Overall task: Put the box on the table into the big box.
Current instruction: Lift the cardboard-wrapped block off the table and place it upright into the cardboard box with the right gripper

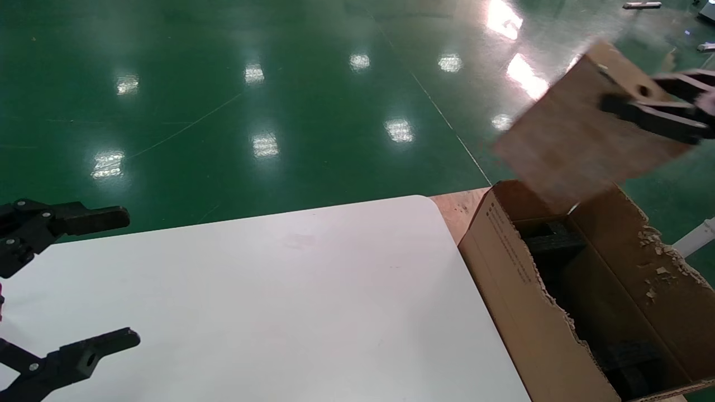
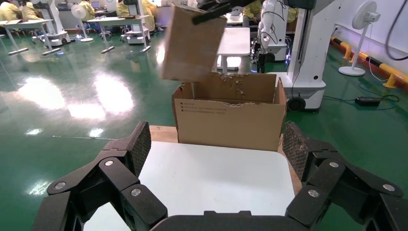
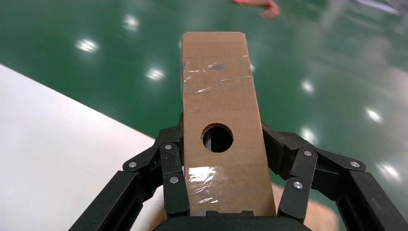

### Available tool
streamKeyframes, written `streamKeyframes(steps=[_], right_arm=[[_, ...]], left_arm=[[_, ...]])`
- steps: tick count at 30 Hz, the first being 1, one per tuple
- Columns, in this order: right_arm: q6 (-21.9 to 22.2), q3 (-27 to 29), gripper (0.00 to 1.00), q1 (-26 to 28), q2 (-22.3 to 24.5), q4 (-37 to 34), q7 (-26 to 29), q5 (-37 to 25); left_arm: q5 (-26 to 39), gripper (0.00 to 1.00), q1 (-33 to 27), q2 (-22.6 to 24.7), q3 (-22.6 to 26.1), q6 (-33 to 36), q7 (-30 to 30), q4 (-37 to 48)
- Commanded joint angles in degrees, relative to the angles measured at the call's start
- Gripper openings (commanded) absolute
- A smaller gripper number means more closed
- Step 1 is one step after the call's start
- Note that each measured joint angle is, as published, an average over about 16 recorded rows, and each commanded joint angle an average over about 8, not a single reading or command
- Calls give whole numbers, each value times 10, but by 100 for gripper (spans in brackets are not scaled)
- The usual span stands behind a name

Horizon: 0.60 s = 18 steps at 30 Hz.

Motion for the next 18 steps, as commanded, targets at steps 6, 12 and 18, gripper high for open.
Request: streamKeyframes(steps=[6, 12, 18], right_arm=[[50, -18, 0, -55, 33, -32, -3, 6], [87, -32, 0, -119, 33, -68, -17, 42], [116, -39, 0, -176, 26, -100, -12, 83]], left_arm=[[0, 100, 0, 0, 0, 0, 0, 0], [0, 100, 0, 0, 0, 0, 0, 0], [0, 100, 0, 0, 0, 0, 0, 0]])
